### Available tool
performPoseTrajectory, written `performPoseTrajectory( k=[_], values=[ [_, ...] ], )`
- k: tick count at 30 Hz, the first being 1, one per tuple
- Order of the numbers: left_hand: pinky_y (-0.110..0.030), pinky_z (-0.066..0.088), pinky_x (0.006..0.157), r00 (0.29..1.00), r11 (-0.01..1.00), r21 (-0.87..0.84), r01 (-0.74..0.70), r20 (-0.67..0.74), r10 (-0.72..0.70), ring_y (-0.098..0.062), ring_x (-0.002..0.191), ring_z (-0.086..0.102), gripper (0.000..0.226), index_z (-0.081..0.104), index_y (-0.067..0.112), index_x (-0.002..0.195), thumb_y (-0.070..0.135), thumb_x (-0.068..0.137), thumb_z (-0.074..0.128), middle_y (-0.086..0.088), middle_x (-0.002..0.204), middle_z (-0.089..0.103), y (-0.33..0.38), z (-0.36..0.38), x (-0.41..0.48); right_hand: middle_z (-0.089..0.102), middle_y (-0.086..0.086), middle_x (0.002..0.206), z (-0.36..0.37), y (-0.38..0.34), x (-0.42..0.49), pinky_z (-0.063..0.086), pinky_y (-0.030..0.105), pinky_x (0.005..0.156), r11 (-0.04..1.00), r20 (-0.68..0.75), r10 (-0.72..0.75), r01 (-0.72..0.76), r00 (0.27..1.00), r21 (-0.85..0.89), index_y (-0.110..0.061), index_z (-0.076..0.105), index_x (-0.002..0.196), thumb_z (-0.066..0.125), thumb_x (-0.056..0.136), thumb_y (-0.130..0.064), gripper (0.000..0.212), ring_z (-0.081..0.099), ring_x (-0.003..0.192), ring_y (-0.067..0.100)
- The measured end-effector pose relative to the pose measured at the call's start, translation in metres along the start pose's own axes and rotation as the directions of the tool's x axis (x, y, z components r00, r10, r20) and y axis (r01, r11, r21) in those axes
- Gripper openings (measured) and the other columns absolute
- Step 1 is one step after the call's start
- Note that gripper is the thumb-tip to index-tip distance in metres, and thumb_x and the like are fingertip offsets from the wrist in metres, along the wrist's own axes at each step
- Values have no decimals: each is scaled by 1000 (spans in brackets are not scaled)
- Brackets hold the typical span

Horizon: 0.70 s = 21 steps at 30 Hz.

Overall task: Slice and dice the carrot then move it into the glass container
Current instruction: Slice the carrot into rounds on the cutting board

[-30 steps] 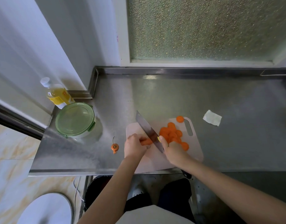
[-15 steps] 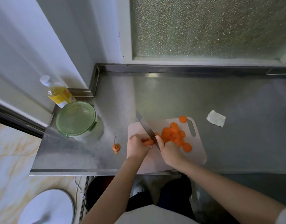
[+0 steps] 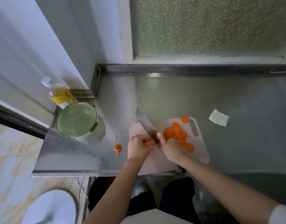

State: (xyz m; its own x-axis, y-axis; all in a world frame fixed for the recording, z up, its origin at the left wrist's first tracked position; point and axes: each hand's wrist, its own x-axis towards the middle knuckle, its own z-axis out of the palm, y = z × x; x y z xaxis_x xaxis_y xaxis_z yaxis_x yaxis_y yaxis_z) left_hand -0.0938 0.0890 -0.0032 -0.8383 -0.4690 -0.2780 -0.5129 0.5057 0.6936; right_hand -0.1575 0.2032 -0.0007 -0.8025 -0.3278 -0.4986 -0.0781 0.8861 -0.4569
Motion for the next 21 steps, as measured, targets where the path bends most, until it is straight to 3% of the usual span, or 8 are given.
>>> performPoseTrajectory(
  k=[3, 6, 11, 16, 21],
  values=[
    [-6, 37, 71, 1000, 1000, 11, -4, 2, 4, -5, 81, 51, 16, 73, 19, 93, 14, 78, 72, 10, 87, 62, -2, 1, 1, 46, 3, 53, -3, 3, 4, 30, 25, 50, 996, 14, 40, -41, 999, 80, -12, 46, 55, 24, 98, -56, 65, 58, 69, 26],
    [-19, 44, 81, 1000, 999, 37, 22, 4, -23, -13, 93, 56, 23, 72, 19, 98, 19, 75, 75, 4, 99, 66, -7, 4, 3, 57, 12, 62, -6, 2, 0, 37, 29, 57, 990, -8, 44, -43, 999, 134, -7, 51, 59, 24, 96, -59, 69, 60, 71, 29],
    [-17, 38, 83, 999, 997, 48, 53, 2, -53, -15, 100, 54, 31, 70, 19, 105, 21, 75, 76, 3, 105, 64, -9, 6, 6, 51, 9, 53, -12, 0, -11, 35, 31, 56, 973, -25, 9, -3, 1000, 229, -8, 43, 48, 27, 98, -54, 69, 55, 64, 27],
    [-19, 42, 83, 996, 996, -18, 86, -18, -87, -14, 97, 57, 32, 66, 18, 102, 18, 72, 78, 4, 100, 64, -9, 9, 2, 59, 14, 66, -11, 2, -17, 38, 28, 69, 967, -7, 23, -20, 1000, 254, -9, 48, 54, 27, 98, -55, 67, 60, 75, 28],
    [-21, 44, 78, 996, 996, -3, 88, -24, -88, -13, 88, 55, 24, 66, 15, 93, 20, 73, 77, 6, 92, 61, -8, 9, 2, 62, 14, 71, -12, 4, -23, 36, 27, 69, 961, 9, 31, -33, 999, 275, -10, 50, 56, 27, 97, -56, 66, 61, 77, 27]
  ],
)
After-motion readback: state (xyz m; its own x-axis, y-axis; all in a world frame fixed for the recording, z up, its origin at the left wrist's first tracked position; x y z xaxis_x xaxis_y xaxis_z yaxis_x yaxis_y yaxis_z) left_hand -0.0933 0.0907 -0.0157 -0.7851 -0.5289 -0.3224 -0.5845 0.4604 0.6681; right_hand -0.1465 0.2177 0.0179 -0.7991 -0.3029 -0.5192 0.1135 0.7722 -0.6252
